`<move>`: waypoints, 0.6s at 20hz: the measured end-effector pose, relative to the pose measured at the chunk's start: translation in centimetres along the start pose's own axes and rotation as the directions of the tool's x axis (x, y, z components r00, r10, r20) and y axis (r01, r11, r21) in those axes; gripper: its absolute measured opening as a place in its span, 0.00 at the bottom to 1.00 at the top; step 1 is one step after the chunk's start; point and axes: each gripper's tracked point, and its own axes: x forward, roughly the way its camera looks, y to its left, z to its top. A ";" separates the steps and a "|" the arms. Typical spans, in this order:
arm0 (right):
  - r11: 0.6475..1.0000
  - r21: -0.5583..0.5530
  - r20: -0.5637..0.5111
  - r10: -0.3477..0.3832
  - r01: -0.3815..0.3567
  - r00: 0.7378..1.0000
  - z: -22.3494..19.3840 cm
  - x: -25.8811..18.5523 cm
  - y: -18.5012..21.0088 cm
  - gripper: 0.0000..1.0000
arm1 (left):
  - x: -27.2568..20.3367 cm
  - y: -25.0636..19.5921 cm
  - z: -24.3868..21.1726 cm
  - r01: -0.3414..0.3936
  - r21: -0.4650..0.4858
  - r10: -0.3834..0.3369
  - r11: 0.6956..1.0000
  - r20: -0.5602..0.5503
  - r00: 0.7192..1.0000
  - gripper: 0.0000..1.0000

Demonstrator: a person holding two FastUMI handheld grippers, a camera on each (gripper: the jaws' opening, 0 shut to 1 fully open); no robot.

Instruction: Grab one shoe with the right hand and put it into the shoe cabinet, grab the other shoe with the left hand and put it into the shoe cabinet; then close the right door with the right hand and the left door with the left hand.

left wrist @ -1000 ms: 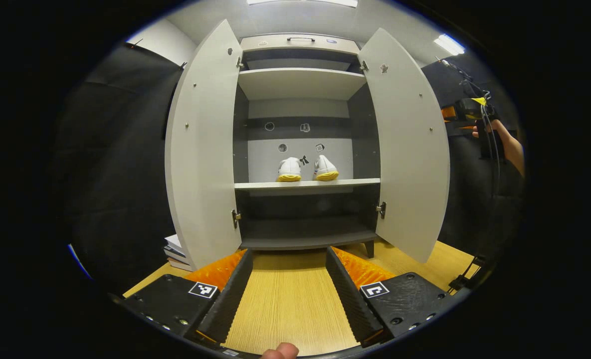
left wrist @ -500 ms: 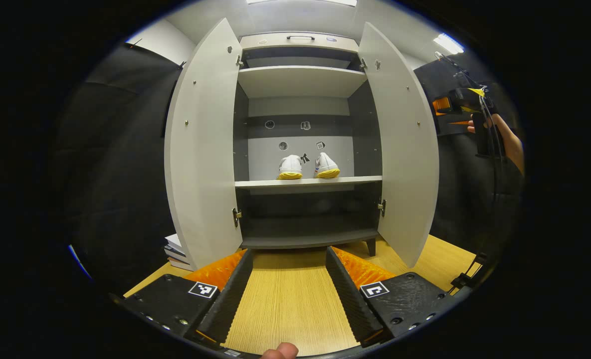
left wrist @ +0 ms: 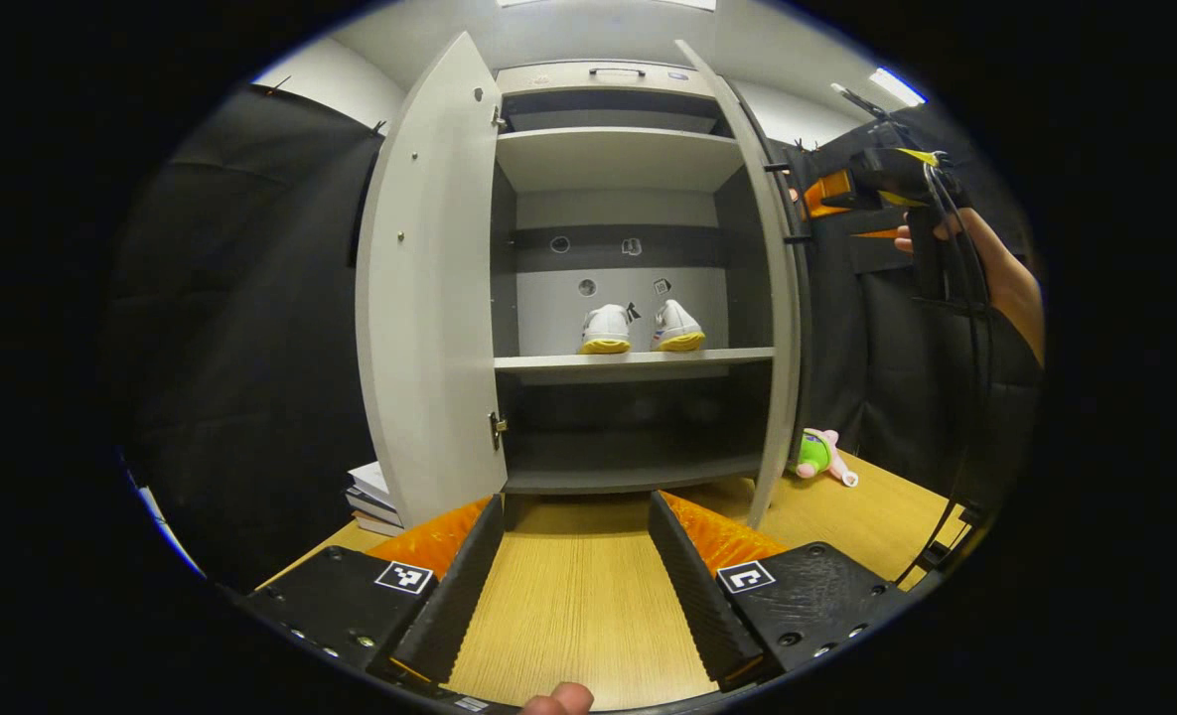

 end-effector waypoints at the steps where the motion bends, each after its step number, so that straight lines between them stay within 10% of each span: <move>1: 1.000 -0.006 -0.003 0.005 -0.005 1.000 -0.2 1.1 1.2 0.95 | 0.0 0.4 -0.1 -0.011 -0.004 0.011 1.000 -0.002 1.000 0.89; 12: 0.998 -0.063 0.053 0.014 -0.010 0.999 2.3 3.3 3.5 0.96 | 0.2 1.4 -0.3 -0.039 -0.022 0.039 0.999 -0.010 0.999 0.88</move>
